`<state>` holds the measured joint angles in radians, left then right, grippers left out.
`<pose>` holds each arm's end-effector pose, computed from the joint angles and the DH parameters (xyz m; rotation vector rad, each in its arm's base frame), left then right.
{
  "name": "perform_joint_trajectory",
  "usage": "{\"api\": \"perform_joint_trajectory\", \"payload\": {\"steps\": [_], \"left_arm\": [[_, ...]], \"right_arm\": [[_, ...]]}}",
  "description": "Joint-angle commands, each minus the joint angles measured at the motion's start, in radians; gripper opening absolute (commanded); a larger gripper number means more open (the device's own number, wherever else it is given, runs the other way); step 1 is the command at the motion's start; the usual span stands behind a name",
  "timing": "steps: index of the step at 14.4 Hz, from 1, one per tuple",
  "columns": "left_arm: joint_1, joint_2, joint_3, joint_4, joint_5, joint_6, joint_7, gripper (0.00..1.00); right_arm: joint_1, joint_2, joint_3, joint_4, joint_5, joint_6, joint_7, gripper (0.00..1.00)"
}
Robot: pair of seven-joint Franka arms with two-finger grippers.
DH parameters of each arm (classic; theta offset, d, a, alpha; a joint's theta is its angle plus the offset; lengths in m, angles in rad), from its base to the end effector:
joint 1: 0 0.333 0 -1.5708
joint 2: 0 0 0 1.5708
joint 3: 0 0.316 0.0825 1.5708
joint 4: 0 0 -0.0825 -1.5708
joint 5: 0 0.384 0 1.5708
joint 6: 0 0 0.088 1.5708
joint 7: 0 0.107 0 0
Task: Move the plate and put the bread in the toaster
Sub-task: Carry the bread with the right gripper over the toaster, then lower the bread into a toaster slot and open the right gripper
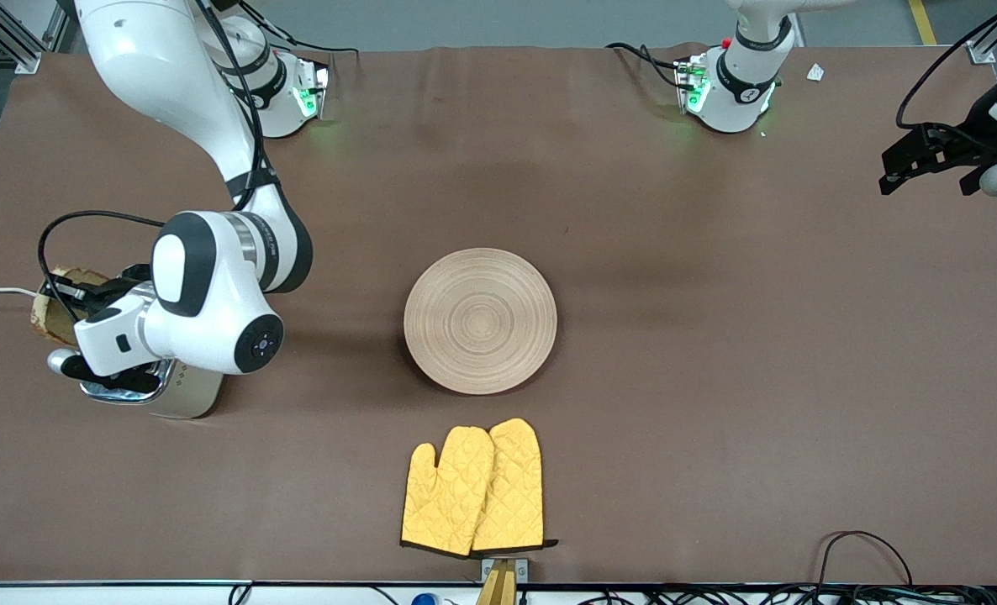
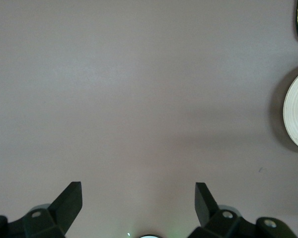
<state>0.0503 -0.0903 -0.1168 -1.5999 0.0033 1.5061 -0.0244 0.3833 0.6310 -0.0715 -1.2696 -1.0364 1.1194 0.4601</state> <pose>0.5184 -0.0373 0.6533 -3.1269 0.0647 0.0054 0.6532 0.1021 0.4234 1.8293 -0.2101 -0.2523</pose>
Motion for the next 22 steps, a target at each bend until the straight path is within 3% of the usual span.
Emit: {"api": "perform_joint_trajectory", "payload": {"steps": [1,22], "left_arm": [[-0.004,0.009,0.002,0.025,0.006,-0.021,0.003,1.0],[-0.012,0.023,-0.009,0.044,0.058,-0.034,0.008,1.0]], "right_arm": [[0.011,0.01,0.016,-0.013,-0.008,0.0,0.032,0.0],[-0.027,0.021,0.018,-0.117,0.035,0.112,0.074,0.0]]}}
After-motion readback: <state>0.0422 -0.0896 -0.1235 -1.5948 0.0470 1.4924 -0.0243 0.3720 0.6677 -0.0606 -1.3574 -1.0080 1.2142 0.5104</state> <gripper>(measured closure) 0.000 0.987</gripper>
